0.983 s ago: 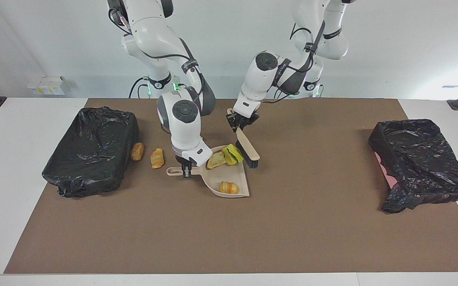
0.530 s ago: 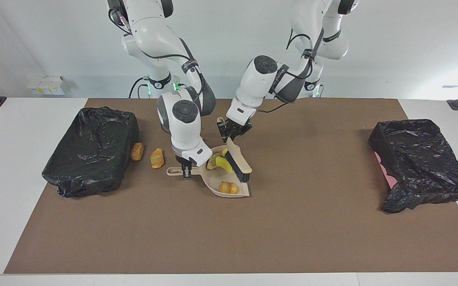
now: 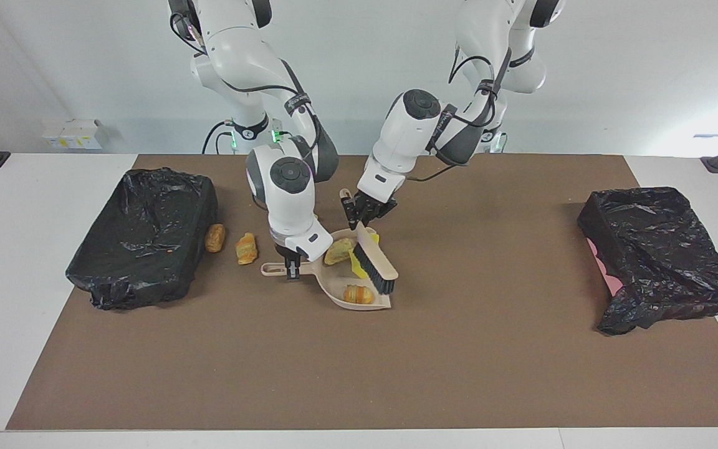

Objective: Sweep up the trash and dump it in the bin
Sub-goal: 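Sweep the debris into the dustpan with the left gripper's brush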

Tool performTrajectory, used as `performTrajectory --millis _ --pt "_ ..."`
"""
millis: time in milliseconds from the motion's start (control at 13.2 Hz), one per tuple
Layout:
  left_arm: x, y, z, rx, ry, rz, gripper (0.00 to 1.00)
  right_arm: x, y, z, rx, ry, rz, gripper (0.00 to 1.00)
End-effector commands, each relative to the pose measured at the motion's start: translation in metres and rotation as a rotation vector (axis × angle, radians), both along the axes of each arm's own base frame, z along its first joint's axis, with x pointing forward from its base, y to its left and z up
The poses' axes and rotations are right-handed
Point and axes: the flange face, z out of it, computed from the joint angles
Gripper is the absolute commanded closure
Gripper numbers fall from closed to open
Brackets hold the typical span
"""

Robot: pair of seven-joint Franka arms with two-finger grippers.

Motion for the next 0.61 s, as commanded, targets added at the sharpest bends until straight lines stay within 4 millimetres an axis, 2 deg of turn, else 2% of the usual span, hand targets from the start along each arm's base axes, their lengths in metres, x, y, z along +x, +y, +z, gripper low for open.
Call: performTrajectory --millis 0,227,454,530 --pt "-0.02 0.014 0.005 0.089 0.057 -0.053 1.0 -0.004 -0.006 -0.008 0.004 -0.004 0.003 1.0" --pt "-0.059 0.039 -0.015 0.157 0.118 -0.105 1.0 0.001 -0.02 -0.005 -0.001 0.006 -0.023 1.0" --pt "-0.113 0.064 -0.036 0.212 0.147 -0.178 1.0 0.004 -0.022 0.0 0.001 -0.003 -0.026 1.0" --pt "-0.136 0.061 -0.041 0.227 0.148 -0.21 1.0 0.007 -0.03 0.008 0.003 -0.012 -0.038 1.0"
